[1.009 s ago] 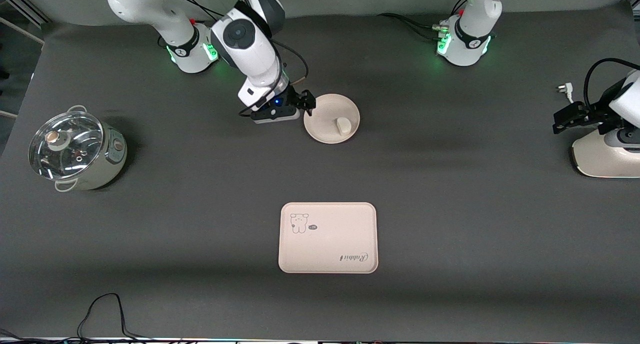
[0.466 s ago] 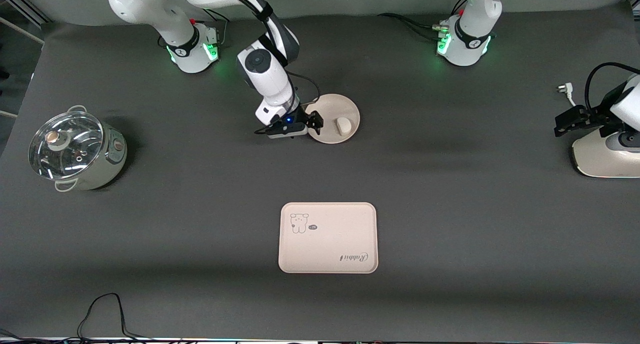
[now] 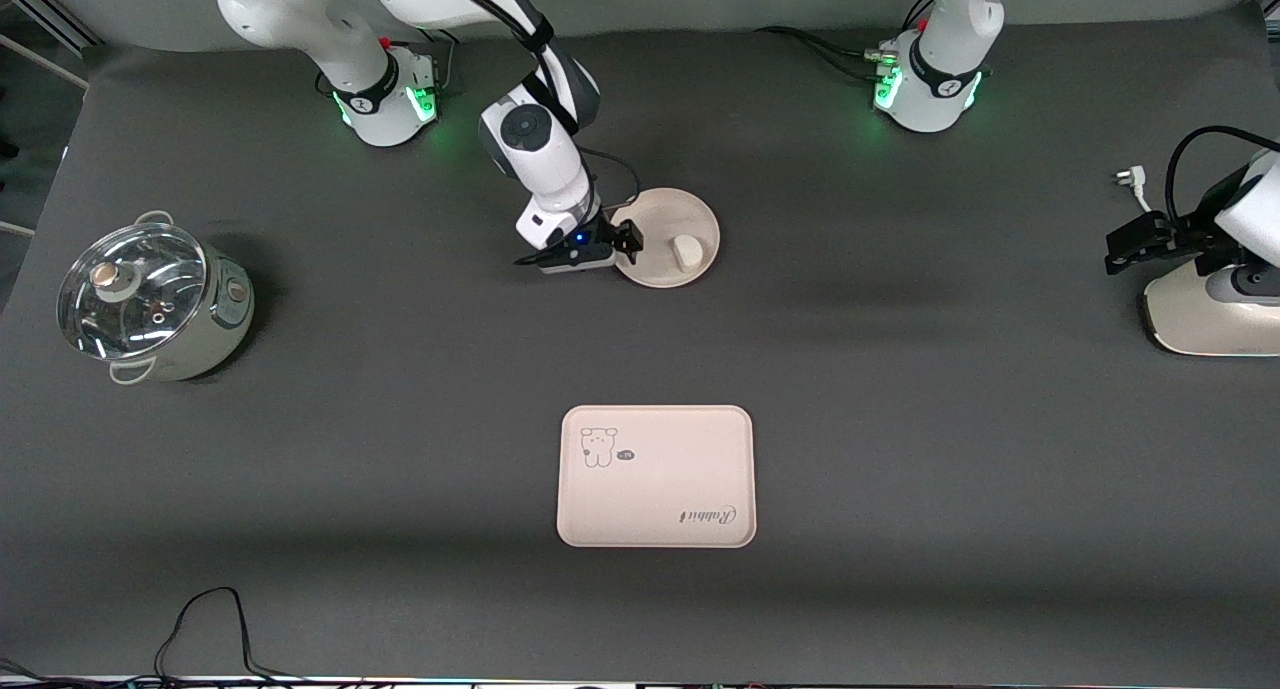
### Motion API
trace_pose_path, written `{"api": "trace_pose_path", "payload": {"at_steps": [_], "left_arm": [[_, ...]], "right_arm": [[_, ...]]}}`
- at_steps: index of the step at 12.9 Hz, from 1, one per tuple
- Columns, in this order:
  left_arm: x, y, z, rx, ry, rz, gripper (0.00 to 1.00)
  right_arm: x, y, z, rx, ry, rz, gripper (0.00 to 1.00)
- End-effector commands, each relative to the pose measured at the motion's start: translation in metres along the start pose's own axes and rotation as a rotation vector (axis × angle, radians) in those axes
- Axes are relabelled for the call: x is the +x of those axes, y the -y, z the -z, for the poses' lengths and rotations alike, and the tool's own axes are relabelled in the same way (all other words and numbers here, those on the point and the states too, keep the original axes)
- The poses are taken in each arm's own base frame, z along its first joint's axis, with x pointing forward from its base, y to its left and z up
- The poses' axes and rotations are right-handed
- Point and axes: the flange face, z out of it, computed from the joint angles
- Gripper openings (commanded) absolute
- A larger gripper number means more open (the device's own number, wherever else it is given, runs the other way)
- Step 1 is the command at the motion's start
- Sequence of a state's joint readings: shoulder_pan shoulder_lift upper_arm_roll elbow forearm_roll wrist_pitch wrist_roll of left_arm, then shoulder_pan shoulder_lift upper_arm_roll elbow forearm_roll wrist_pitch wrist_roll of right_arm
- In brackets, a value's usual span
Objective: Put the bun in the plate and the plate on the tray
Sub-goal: 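Lower the right gripper to the plate rim and grasp it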
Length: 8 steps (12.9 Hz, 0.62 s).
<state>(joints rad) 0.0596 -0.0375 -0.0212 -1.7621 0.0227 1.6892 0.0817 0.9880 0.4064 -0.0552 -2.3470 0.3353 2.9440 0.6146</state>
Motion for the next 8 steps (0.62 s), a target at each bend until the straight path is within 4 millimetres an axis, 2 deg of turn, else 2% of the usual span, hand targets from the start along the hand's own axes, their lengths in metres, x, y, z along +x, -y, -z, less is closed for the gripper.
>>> {"api": "trace_pose_path", "payload": {"at_steps": [1,4,5,6,7,8], "left_arm": [[0.001,-0.005,0.002,0.001,-0.014,-0.018,1.00],[0.003,-0.006,0.003,0.002,-0.017,-0.020,1.00],[0.003,-0.006,0.003,0.002,-0.019,-0.020,1.00],[0.003,-0.006,0.004,0.002,-0.020,-0.021,1.00],[0.003,-0.005,0.003,0.002,-0.017,-0.021,1.00],[0.003,-0.003,0.003,0.001,-0.015,-0.017,1.00]], "right_arm": [[-0.017,0.002,0.006,0.020,0.015,0.003,1.00],[-0.022,0.009,0.014,0.040,0.031,-0.019,1.00],[-0.023,0.009,0.017,0.031,0.055,-0.018,0.95],[-0.022,0.009,0.019,0.030,0.060,-0.020,0.78],[-0.023,0.008,0.018,0.026,0.062,-0.019,0.65],[-0.023,0.007,0.016,0.024,0.063,0.000,0.62]]}}
